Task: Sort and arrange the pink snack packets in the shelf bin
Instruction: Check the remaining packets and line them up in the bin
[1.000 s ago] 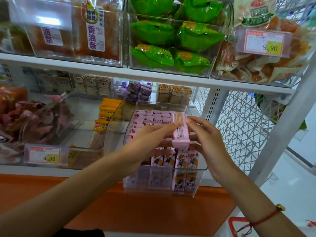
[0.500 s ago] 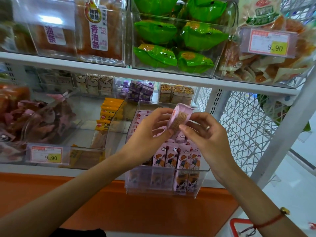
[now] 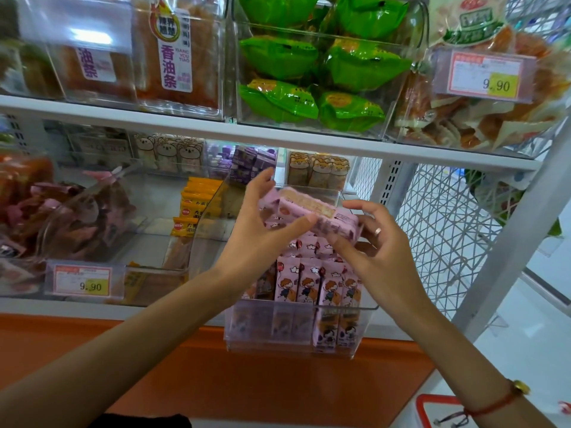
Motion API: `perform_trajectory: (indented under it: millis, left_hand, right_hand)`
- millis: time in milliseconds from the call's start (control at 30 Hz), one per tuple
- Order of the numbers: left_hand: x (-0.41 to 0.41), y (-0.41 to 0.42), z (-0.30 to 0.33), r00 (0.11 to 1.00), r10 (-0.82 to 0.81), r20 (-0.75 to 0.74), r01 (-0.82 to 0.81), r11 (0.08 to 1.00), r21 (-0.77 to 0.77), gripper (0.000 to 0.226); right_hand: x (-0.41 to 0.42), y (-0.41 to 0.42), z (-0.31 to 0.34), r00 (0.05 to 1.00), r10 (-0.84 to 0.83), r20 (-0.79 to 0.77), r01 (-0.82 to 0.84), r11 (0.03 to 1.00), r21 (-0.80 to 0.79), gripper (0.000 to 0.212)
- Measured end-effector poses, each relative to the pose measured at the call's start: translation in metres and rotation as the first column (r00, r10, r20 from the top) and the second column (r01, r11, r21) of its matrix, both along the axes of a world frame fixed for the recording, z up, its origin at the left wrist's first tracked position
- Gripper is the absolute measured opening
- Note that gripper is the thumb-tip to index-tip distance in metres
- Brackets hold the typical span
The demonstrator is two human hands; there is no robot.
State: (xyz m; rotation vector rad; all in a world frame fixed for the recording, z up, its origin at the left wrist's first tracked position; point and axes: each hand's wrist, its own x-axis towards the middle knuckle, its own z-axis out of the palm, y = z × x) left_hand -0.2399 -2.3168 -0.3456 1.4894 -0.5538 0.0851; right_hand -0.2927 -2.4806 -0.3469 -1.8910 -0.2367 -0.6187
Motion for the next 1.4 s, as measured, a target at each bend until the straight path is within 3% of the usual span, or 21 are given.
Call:
perform_trajectory:
  millis: [100, 200, 267, 400, 533, 600, 700, 867, 1033, 1233, 1400]
  left_hand:
    - [0.002, 0.001, 0.0, 0.991, -0.01, 0.133, -0.013, 0.985, 0.175, 0.047]
    - [0.001, 0.0, -0.002, 0.98, -0.031, 0.196, -0.022, 0.964, 0.265, 0.044]
    - [0.001, 0.0, -0.002, 0.974, -0.04, 0.221, -0.023, 0.961, 0.275, 0.045]
    - [0.004, 0.001, 0.0, 0.964, -0.024, 0.266, -0.073, 0.935, 0.346, 0.04]
    - [0.022, 0.003, 0.003, 0.935, 0.177, 0.308, -0.282, 0.897, 0.34, 0.033]
    - [0.035, -0.001, 0.004, 0.897, 0.281, 0.34, -0.402, 0.839, 0.366, 0.037]
    - [0.058, -0.019, 0.006, 0.826, 0.317, 0.467, -0.531, 0.716, 0.453, 0.041]
    - [0.091, -0.057, 0.0, 0.793, 0.228, 0.565, -0.572, 0.597, 0.562, 0.036]
    - [0.102, -0.067, -0.007, 0.765, 0.153, 0.625, -0.611, 0.478, 0.631, 0.033]
    - [0.098, -0.051, -0.003, 0.755, -0.074, 0.652, -0.564, 0.436, 0.702, 0.044]
    - [0.12, -0.065, 0.012, 0.787, -0.162, 0.595, -0.457, 0.495, 0.739, 0.044]
  right_hand:
    - [0.0, -0.008, 0.002, 0.999, 0.005, -0.039, 0.002, 0.981, 0.193, 0.036]
    - [0.0, -0.015, 0.004, 0.998, -0.014, -0.056, 0.032, 0.937, 0.349, 0.043]
    - [0.001, -0.019, 0.004, 0.997, -0.044, -0.065, 0.065, 0.929, 0.365, 0.047]
    - [0.003, -0.023, 0.003, 0.989, -0.126, -0.08, 0.146, 0.935, 0.324, 0.049]
    - [0.006, -0.033, -0.006, 0.959, -0.273, -0.079, 0.281, 0.953, 0.114, 0.042]
    - [0.009, -0.041, -0.013, 0.933, -0.338, -0.124, 0.34, 0.94, -0.001, 0.042]
    - [0.012, -0.045, -0.024, 0.916, -0.321, -0.242, 0.288, 0.944, -0.161, 0.046]
    - [0.01, -0.041, -0.03, 0.934, -0.271, -0.234, 0.22, 0.95, -0.222, 0.039]
    - [0.006, -0.046, -0.031, 0.948, -0.232, -0.217, 0.194, 0.963, -0.185, 0.034]
    - [0.004, -0.051, -0.03, 0.958, -0.195, -0.208, 0.153, 0.967, -0.201, 0.027]
    - [0.003, -0.055, -0.031, 0.959, -0.15, -0.239, 0.103, 0.975, -0.199, 0.03]
